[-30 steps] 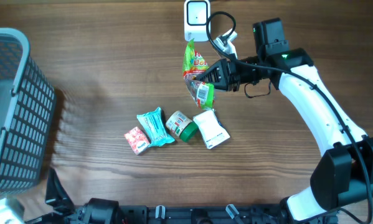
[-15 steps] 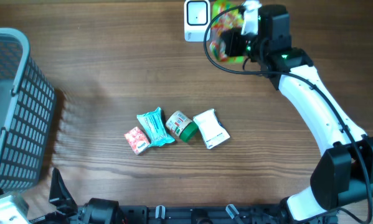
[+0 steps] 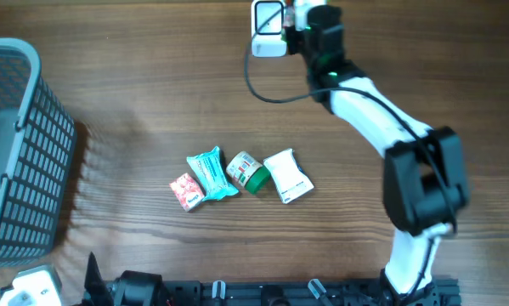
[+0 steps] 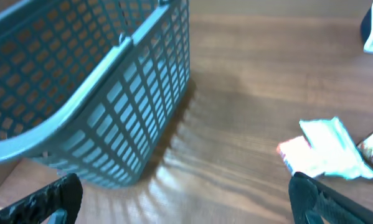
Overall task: Scan the item barcode
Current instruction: 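Lift the Haribo bag with the right gripper toward the scanner, then hold the Haribo bag over the scanner face with the right gripper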
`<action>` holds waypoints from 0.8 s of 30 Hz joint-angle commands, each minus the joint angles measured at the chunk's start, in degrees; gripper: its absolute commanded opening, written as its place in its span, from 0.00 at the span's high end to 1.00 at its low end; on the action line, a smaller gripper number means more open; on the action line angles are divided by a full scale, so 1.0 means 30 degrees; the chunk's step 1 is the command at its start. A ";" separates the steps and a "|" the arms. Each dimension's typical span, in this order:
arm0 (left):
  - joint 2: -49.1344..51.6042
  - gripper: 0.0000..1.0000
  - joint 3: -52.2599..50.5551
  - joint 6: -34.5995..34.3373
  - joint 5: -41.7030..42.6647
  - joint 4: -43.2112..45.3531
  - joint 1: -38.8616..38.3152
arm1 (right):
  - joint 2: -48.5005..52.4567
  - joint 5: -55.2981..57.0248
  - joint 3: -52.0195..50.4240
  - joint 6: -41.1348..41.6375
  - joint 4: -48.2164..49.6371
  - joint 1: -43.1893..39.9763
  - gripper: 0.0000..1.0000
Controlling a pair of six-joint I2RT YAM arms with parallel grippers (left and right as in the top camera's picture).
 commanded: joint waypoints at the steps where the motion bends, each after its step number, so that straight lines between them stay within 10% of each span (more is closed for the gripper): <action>1: -0.0219 0.00 -0.0051 -0.0160 0.0168 -0.0656 0.0051 | 0.2368 0.1902 0.3621 -0.2448 0.0423 0.0459 0.95; 11: -0.0219 0.00 -0.0051 -0.0160 0.0168 -0.0729 0.0051 | 0.8480 0.2958 0.9704 -0.5027 0.0627 0.0597 0.95; 24: -0.0219 0.00 -0.0051 -0.0160 0.0168 -0.0729 0.0051 | 0.8648 0.3184 0.9945 -0.9690 0.0342 0.1107 0.95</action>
